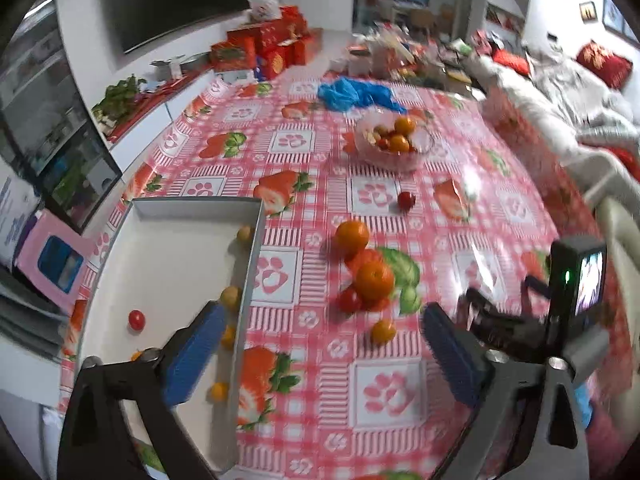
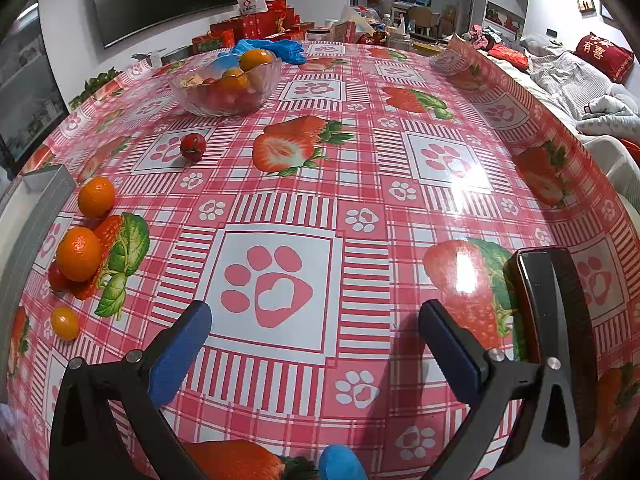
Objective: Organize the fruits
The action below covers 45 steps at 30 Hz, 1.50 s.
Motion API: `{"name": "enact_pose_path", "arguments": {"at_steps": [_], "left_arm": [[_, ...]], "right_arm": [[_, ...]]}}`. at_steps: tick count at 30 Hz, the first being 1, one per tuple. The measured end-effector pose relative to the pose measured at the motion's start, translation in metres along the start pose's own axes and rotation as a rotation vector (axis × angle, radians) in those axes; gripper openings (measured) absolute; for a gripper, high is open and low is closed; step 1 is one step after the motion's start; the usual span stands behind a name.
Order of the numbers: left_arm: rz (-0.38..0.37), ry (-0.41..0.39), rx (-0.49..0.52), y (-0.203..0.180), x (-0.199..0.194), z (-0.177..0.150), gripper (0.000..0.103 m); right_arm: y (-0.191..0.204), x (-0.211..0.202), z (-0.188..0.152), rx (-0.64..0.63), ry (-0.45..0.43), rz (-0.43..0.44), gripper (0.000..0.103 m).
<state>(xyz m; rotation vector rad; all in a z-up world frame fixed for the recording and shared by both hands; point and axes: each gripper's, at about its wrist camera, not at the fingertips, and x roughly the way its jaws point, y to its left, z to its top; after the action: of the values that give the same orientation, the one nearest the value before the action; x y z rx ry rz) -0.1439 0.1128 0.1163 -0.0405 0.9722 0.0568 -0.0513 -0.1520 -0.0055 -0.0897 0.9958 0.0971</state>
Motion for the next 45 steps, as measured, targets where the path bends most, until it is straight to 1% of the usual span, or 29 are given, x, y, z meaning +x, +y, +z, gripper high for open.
{"name": "enact_pose_path", "arguments": {"at_steps": [2, 4, 6, 8, 10, 11, 12, 13, 15, 18, 22, 45], "left_arm": [[0.031, 0.0, -0.01, -0.006, 0.013, -0.013, 0.103], [0.054, 0.03, 0.001, -0.017, 0.033, -0.031, 0.103], [0.07, 0.047, 0.047, -0.032, 0.053, -0.053, 0.103], [0.106, 0.038, 0.079, -0.043, 0.066, -0.069, 0.103], [0.109, 0.018, 0.091, -0.047, 0.073, -0.078, 0.103], [0.094, -0.021, 0.083, -0.047, 0.072, -0.08, 0.103], [0.095, -0.03, 0.084, -0.047, 0.073, -0.079, 0.103], [0.091, -0.032, 0.086, -0.047, 0.075, -0.078, 0.103], [0.06, -0.038, 0.069, -0.043, 0.079, -0.077, 0.103], [-0.015, -0.031, -0.002, -0.033, 0.085, -0.078, 0.103], [-0.008, -0.035, 0.004, -0.039, 0.085, -0.081, 0.103], [-0.008, -0.036, 0.003, -0.04, 0.084, -0.083, 0.103]], "right_arm": [[0.0, 0.0, 0.0, 0.0, 0.0, 0.0, 0.103], [0.0, 0.0, 0.0, 0.0, 0.0, 0.0, 0.103], [0.0, 0.0, 0.0, 0.0, 0.0, 0.0, 0.103], [0.0, 0.0, 0.0, 0.0, 0.0, 0.0, 0.103], [0.0, 0.0, 0.0, 0.0, 0.0, 0.0, 0.103], [0.001, 0.0, 0.0, 0.0, 0.0, 0.0, 0.103], [0.0, 0.0, 0.0, 0.0, 0.0, 0.0, 0.103], [0.0, 0.0, 0.0, 0.0, 0.0, 0.0, 0.103], [0.0, 0.0, 0.0, 0.0, 0.0, 0.0, 0.103], [0.0, 0.0, 0.0, 0.0, 0.0, 0.0, 0.103], [0.0, 0.0, 0.0, 0.0, 0.0, 0.0, 0.103], [0.0, 0.0, 0.0, 0.0, 0.0, 0.0, 0.103]]}}
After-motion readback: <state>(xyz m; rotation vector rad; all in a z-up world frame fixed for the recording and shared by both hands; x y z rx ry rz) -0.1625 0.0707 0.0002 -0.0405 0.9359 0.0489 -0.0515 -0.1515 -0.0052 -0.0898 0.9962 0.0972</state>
